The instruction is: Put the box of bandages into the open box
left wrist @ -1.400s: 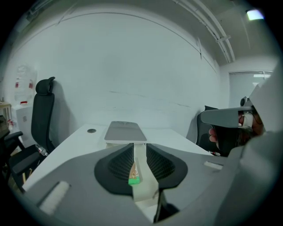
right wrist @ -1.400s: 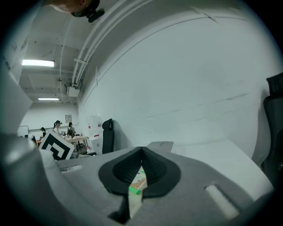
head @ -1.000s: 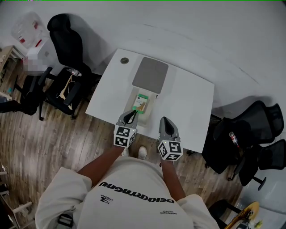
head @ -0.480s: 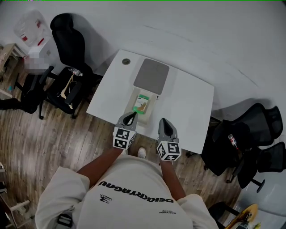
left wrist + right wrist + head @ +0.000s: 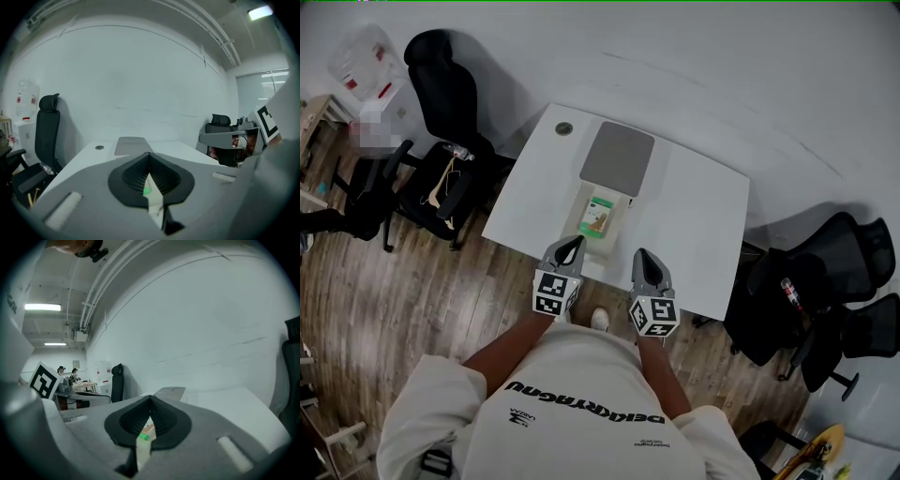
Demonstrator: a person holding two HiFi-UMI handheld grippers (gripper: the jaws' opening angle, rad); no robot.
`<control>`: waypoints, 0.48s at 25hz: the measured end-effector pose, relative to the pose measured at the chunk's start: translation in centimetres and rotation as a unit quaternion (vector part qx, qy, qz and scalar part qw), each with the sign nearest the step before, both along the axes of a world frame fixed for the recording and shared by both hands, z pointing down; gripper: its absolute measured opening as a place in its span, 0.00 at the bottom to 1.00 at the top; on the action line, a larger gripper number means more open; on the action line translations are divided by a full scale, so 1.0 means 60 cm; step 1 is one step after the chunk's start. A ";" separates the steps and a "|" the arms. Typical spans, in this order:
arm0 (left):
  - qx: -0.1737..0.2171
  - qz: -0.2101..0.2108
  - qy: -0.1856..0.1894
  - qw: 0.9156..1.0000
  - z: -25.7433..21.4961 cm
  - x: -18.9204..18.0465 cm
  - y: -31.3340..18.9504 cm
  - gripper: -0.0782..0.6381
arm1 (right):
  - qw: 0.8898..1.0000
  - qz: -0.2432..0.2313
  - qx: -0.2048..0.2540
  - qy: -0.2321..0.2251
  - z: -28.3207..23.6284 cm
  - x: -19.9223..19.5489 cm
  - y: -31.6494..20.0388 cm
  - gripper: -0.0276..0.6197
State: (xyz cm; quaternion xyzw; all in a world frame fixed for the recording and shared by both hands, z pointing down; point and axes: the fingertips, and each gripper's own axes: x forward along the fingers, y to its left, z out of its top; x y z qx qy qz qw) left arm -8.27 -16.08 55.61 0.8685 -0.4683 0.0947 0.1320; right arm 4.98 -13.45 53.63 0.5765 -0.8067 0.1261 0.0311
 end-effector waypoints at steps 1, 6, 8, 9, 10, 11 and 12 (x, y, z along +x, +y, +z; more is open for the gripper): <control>0.003 0.002 -0.001 1.000 -0.002 0.002 0.000 0.10 | 1.000 0.000 0.001 0.005 0.000 0.001 0.001 0.04; 0.015 0.010 -0.003 1.000 -0.011 0.010 0.009 0.10 | 1.000 0.002 0.000 0.010 0.002 0.003 0.005 0.04; 0.016 0.011 -0.005 1.000 -0.010 0.012 0.012 0.10 | 1.000 0.003 0.001 0.008 0.001 0.004 0.005 0.04; 0.016 0.011 -0.005 1.000 -0.010 0.013 0.012 0.10 | 1.000 0.004 0.001 0.007 0.000 0.005 0.004 0.04; 0.017 0.010 -0.006 1.000 -0.010 0.014 0.011 0.10 | 1.000 0.005 0.001 0.006 -0.001 0.006 0.004 0.04; 0.019 0.010 -0.007 1.000 -0.010 0.015 0.012 0.10 | 1.000 0.006 0.001 0.006 0.000 0.007 0.005 0.04; 0.022 0.011 -0.009 1.000 -0.010 0.015 0.013 0.10 | 1.000 0.007 0.000 0.006 0.000 0.008 0.006 0.04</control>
